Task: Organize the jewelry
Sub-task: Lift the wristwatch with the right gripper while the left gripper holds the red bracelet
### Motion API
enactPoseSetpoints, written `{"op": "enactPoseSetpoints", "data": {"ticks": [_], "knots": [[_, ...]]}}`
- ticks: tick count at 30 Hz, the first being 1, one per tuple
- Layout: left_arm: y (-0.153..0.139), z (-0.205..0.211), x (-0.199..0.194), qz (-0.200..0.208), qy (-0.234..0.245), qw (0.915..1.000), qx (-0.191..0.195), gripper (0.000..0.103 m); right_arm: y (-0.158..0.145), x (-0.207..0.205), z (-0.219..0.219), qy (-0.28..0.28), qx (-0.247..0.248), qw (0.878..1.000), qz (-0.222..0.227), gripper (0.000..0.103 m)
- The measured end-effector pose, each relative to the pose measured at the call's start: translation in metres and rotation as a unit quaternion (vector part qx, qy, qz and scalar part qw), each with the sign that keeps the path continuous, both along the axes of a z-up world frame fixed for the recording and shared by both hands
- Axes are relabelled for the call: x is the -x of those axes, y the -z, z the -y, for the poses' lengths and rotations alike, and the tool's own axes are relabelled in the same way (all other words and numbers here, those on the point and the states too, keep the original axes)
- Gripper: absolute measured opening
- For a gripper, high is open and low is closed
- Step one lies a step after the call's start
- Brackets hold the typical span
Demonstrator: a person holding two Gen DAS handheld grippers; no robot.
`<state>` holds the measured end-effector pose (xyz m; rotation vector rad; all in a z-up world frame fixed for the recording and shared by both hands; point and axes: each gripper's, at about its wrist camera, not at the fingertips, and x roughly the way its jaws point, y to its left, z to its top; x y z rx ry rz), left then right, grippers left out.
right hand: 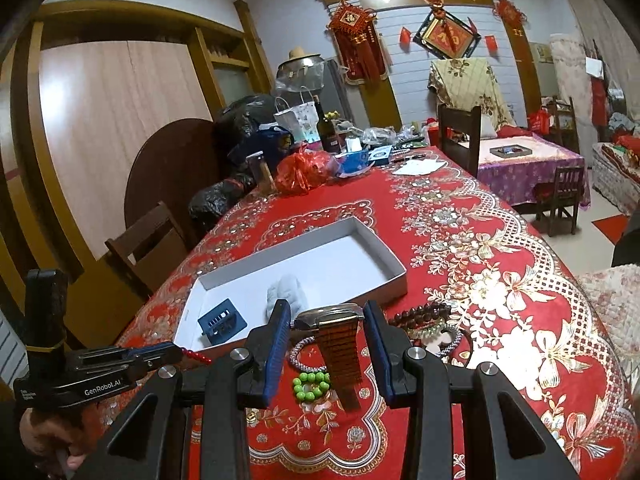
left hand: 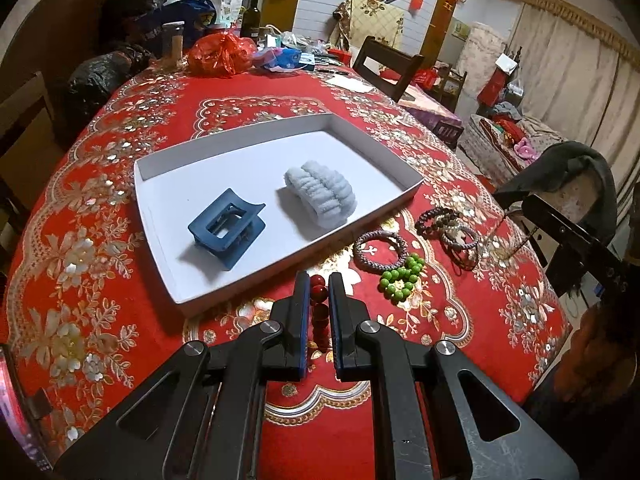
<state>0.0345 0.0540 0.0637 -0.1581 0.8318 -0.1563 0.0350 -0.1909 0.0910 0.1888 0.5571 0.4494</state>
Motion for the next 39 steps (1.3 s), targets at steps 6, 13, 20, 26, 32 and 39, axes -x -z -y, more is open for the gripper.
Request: {"op": "enactPoseSetpoints", "data": {"ticks": [6,13,20,26,32,39], "knots": [[0.001,-0.004,0.0,-0.002,-0.006,1.0,0.003,0.008,0.0,-0.001,0.002,0.001,-0.005,1.0,-0.002,0.036],[-0.006,-0.008,0.001,0.007,-0.007,0.9999,0.009,0.008,0.001,-0.001,0.003,0.005,-0.009,1.0,-0.003,0.036],[-0.004,-0.007,0.001,0.006,-0.005,0.9999,0.01,0.008,0.002,0.0,0.003,0.005,-0.005,1.0,-0.003,0.036],[-0.005,-0.006,0.004,0.008,-0.005,0.9999,0.012,0.008,0.004,0.0,0.004,0.008,0.0,1.0,-0.004,0.036],[-0.007,-0.007,0.006,0.011,-0.005,0.9998,0.018,0.008,0.006,-0.003,-0.001,0.008,0.008,1.0,-0.007,0.036],[-0.013,-0.011,0.006,0.017,-0.004,0.9995,0.024,0.008,0.008,-0.005,-0.004,0.009,0.015,1.0,-0.01,0.036]]}}
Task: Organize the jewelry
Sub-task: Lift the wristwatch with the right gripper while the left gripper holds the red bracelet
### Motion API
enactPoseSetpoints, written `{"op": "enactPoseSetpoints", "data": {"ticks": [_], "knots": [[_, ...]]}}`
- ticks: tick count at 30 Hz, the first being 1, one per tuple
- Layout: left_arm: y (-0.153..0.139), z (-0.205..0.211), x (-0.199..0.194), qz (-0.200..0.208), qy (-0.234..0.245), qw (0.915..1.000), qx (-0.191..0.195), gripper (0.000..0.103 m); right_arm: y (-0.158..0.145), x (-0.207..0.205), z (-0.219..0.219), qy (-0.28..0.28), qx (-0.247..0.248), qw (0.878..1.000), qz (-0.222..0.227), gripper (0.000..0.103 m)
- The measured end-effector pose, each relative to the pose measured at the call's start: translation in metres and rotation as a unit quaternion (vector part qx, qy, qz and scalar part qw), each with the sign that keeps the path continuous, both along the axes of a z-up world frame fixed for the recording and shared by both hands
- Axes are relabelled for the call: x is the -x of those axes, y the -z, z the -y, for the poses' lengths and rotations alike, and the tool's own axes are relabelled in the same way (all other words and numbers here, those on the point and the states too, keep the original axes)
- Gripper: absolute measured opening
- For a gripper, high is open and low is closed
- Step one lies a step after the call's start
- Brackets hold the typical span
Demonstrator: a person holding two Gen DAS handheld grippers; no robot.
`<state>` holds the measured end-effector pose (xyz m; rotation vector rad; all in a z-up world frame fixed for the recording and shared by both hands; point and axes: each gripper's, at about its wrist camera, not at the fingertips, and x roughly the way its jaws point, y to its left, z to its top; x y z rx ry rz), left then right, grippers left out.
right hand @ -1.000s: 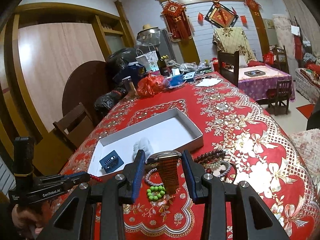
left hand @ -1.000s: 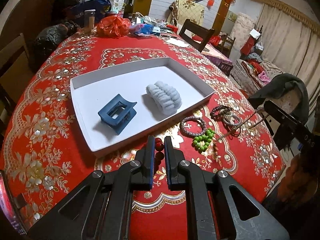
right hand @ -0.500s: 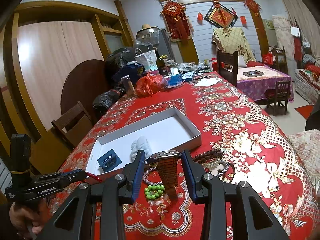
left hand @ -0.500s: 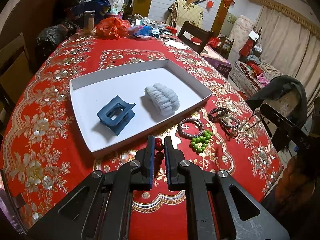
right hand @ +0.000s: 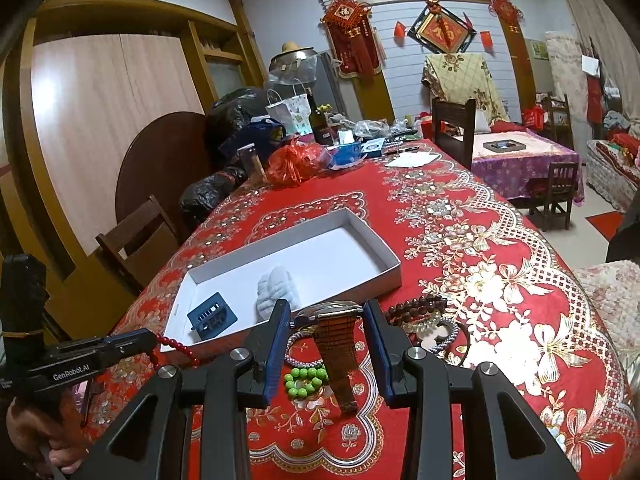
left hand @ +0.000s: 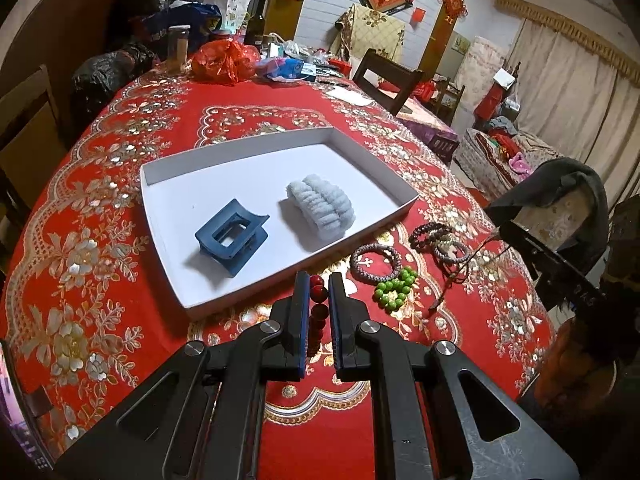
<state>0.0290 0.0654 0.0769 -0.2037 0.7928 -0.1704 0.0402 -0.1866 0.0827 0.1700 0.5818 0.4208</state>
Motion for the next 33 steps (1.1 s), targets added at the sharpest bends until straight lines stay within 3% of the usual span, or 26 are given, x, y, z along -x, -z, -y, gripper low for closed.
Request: {"op": "enactPoseSetpoints", "data": {"ticks": [33], "knots": [[0.0034,0.0081,-0.0012,-0.001,0.011,0.9999,0.007,0.008,0.0001,0.0002,-0.0011,0.008,0.011,1.0,0.001,0.036]]}}
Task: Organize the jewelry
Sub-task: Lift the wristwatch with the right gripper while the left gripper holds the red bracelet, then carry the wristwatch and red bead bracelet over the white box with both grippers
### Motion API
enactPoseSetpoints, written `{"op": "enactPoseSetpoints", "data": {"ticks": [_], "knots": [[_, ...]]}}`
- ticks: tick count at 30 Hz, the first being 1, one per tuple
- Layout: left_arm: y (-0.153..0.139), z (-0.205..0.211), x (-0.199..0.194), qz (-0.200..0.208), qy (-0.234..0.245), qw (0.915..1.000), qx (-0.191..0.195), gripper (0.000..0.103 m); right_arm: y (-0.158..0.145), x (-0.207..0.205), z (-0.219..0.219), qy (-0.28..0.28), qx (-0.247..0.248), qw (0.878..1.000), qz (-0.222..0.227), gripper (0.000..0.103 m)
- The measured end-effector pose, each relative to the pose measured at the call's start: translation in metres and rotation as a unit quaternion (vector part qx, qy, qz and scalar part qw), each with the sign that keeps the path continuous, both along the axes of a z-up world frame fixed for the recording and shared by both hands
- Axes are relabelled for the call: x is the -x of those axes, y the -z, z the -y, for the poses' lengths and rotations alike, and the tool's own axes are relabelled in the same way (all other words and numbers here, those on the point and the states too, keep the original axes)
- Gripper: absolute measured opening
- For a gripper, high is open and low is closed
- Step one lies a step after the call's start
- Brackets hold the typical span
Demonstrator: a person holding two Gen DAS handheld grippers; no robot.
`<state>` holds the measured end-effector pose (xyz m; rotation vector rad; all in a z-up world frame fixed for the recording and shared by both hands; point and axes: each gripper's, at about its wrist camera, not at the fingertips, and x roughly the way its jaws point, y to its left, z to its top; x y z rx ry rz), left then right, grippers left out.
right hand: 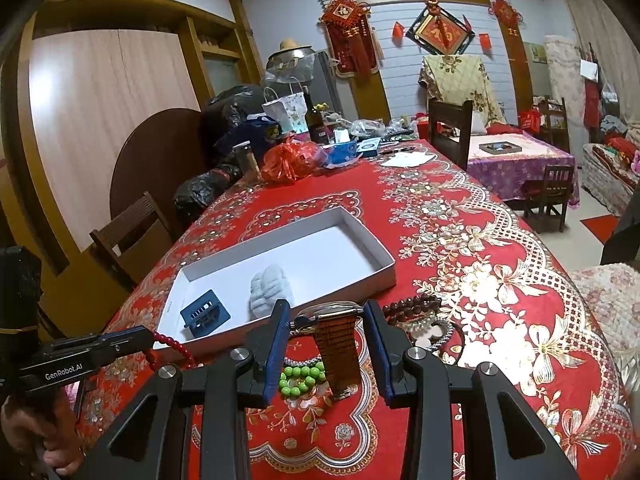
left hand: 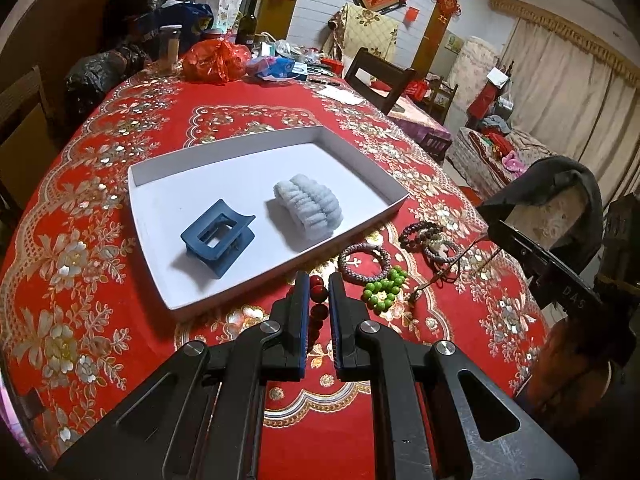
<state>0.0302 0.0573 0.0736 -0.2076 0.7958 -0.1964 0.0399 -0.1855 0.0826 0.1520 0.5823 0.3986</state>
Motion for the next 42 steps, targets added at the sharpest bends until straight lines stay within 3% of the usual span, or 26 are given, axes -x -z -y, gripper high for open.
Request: {"op": "enactPoseSetpoints", "data": {"ticks": [15,27,42], "knots": [[-0.009,-0.005,-0.009,0.008,-0.004,1.0,0.0,0.008,-0.028,-0.005,-0.005,-0.003,-0.022,1.0,0.021,0.036],[-0.04,-0.008,-0.03,0.041,-0.007,0.9991,-0.004,0.008,-0.057,-0.026,-0.014,-0.016,-0.02,0.999,0.043,0.036],[-0.045,-0.046,-0.081,0.043,-0.047,0.9979,-0.012,0.008,-0.093,-0.081,-0.037,-0.041,-0.042,0.996,0.068,0.036]]}}
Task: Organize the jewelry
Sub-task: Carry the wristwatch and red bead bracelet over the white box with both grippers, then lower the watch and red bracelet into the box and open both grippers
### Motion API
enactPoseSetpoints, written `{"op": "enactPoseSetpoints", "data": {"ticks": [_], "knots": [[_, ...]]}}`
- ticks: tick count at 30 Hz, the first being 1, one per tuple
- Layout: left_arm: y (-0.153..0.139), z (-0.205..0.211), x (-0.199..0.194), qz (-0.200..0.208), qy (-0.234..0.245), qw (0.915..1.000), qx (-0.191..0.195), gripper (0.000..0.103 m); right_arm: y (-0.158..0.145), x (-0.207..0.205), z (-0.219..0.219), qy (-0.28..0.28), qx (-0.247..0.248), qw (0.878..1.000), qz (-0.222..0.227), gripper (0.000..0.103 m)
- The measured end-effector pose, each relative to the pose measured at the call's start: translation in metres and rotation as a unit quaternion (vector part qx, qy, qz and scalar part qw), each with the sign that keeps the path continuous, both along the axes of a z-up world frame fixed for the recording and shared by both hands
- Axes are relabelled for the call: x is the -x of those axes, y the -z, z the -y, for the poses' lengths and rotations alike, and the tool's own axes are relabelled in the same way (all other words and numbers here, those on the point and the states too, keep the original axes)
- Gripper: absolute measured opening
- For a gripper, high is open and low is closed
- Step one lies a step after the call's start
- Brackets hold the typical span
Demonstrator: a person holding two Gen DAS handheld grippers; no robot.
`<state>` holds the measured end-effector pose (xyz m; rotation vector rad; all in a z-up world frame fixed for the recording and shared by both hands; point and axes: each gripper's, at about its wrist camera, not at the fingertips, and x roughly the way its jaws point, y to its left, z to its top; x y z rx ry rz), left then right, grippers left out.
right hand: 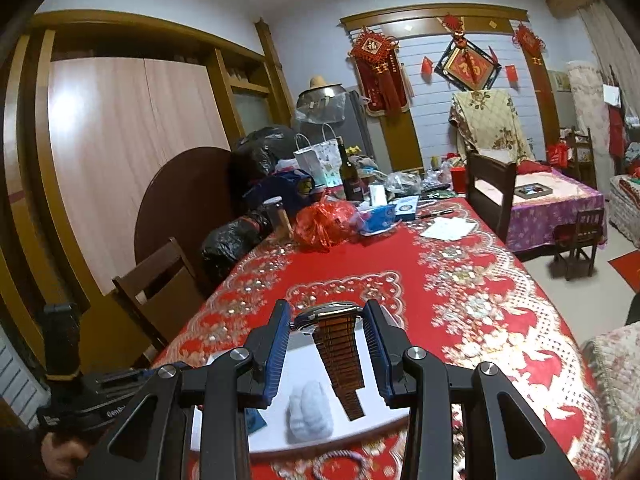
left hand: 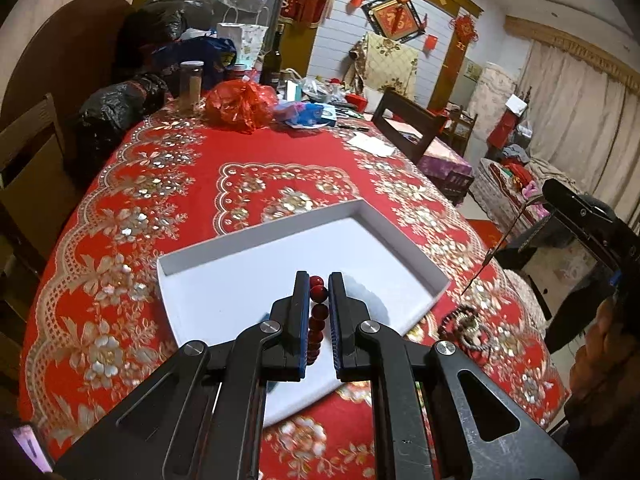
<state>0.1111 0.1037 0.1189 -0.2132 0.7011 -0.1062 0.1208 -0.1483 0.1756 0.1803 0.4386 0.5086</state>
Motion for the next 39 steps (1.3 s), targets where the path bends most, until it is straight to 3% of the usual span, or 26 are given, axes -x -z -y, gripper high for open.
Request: {"op": "enactPoseSetpoints", "data": {"ticks": [5,9,16,24,39], "knots": [[0.005,-0.006,-0.018,-0.004,-0.002,0.9999,0.011,0.008,0.011,-0.024,-0.021,-0.026,-0.004,0.999,-0.018,0.036],[0.024,-0.003,-0.037,-0.026,-0.001,0.9995,0.016,0.008,0.039,-0.042,-0.034,-0.031,0.008,0.998,-0.047,0.036],[0.069,0.003,-0.065,-0.067,-0.009,0.9977,0.006,0.008,0.109,-0.084,-0.035,-0.03,0.01,0.988,-0.153,0.036],[0.097,0.005,-0.073,-0.096,-0.014,0.9952,-0.006,0.008,0.151,-0.105,-0.028,-0.019,0.033,0.972,-0.233,0.036],[0.103,0.001,-0.068,-0.102,-0.024,0.9945,-0.012,0.01,0.16,-0.105,-0.037,-0.026,0.041,0.97,-0.238,0.036]]}}
